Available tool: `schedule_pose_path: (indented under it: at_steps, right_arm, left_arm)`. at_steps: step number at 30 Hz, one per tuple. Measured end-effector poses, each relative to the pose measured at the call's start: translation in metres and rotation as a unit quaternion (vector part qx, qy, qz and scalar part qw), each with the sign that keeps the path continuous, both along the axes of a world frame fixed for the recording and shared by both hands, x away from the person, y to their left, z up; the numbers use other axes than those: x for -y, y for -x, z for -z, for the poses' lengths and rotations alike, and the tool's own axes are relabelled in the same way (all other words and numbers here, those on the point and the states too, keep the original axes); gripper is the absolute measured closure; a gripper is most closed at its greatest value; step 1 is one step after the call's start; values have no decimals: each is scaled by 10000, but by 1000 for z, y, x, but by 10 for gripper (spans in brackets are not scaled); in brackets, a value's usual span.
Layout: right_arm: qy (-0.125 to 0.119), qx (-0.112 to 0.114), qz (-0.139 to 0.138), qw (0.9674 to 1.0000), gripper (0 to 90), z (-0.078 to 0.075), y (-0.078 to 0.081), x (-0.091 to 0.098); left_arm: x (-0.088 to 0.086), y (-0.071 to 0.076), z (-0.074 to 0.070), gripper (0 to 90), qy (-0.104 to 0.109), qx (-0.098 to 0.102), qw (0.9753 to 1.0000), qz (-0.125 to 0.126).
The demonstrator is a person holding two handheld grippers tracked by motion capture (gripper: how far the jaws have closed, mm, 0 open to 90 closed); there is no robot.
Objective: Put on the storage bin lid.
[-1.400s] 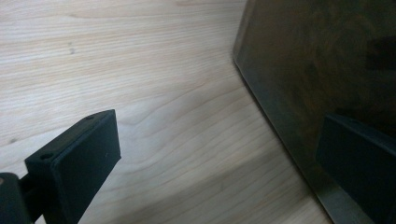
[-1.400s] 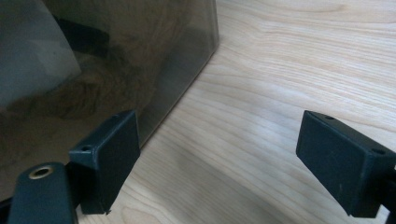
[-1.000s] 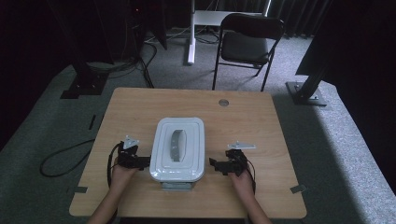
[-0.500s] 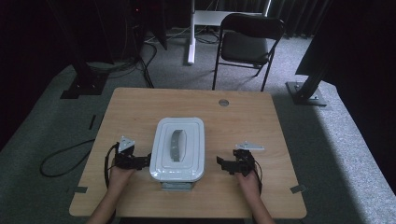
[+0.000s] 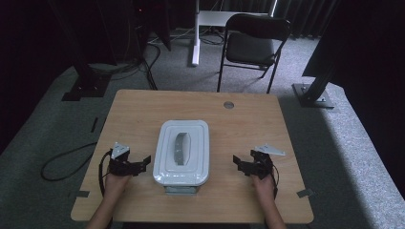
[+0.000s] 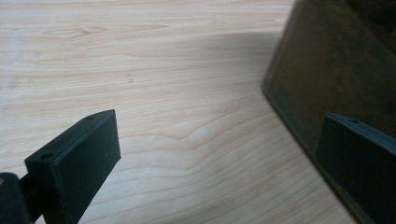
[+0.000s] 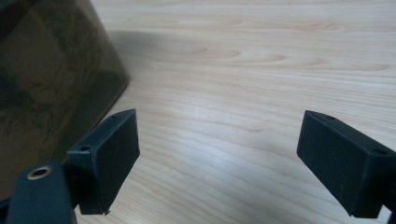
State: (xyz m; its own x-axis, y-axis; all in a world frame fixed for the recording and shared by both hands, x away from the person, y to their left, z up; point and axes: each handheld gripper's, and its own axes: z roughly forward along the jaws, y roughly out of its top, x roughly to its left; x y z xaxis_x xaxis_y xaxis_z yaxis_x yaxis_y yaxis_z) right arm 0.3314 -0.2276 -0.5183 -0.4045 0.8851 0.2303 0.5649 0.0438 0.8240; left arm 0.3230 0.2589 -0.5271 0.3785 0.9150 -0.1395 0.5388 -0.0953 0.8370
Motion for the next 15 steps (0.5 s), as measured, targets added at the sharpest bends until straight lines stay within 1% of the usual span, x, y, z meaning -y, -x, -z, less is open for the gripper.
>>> schedule_pose_path:
  at_steps: [2,3,8,11,12,13,14,15]
  right_arm:
    - [-54,41,80,9999,123,-1,1,7]
    - [-57,49,108,9999,123,-2,2,10]
    - [-82,50,340,9994,123,-2,6,27]
    - [-120,75,345,9993,123,-2,8,34]
    - [-73,115,414,9991,123,-3,10,41]
    - [-73,115,414,9991,123,-3,10,41]
    - [-87,114,456,9989,123,-3,12,48]
    - [-87,114,456,9989,123,-3,12,48]
  left_arm:
    - [-3,2,0,12,-74,-11,10000,-26]
    - [-5,3,1,12,-56,-1,10000,-30]
    - [-13,7,2,12,-154,-67,9998,-84]
    - [-15,8,2,12,-173,-75,9998,-91]
    - [-21,11,3,12,-192,-97,9996,-160]
    - [-21,11,3,12,-192,-97,9996,-160]
    - [-23,12,4,12,-189,-100,9996,-179]
    - [-25,13,5,12,-218,-124,9995,-211]
